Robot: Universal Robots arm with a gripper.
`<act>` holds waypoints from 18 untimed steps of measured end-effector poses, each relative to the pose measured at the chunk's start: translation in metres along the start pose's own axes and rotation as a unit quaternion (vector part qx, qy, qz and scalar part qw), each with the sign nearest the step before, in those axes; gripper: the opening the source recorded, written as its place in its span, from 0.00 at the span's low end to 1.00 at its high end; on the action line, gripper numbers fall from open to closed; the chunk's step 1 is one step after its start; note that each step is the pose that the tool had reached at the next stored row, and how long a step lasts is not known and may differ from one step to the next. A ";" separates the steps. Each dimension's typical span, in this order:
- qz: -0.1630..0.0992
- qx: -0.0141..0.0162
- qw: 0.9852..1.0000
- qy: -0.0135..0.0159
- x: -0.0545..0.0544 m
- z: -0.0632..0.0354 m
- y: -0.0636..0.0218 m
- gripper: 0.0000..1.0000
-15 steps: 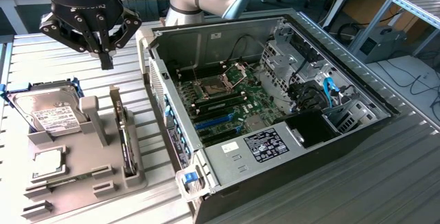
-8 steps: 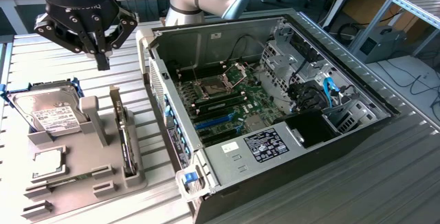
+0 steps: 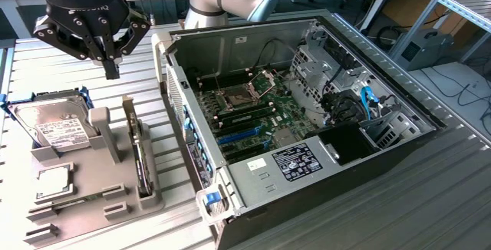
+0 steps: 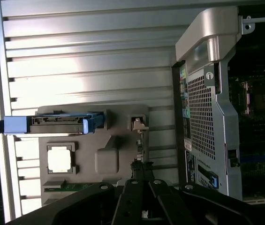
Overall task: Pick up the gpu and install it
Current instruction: 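Reach for the gpu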
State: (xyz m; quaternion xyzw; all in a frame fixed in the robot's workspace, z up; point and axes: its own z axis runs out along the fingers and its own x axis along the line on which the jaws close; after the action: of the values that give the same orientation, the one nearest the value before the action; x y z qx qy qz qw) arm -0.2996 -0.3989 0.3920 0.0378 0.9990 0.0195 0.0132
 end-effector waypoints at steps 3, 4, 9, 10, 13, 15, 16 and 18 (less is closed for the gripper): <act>0.000 0.000 1.000 0.000 0.002 0.0001 -0.0001 0.11; 0.000 0.000 1.000 0.000 0.003 0.0000 -0.0002 0.11; 0.000 0.001 1.000 0.000 0.006 0.0001 -0.0004 0.11; 0.000 0.001 1.000 0.000 0.006 0.0000 -0.0005 0.11; 0.000 0.001 1.000 0.000 0.008 0.0000 -0.0006 0.11; 0.000 0.001 1.000 0.000 0.009 0.0001 -0.0007 0.11; 0.000 0.001 1.000 0.000 0.009 0.0000 -0.0007 0.11; 0.000 0.001 1.000 0.000 0.011 0.0000 -0.0008 0.11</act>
State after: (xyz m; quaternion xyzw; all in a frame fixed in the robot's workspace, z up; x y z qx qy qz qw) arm -0.3105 -0.3989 0.3917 0.0378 0.9990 0.0186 0.0132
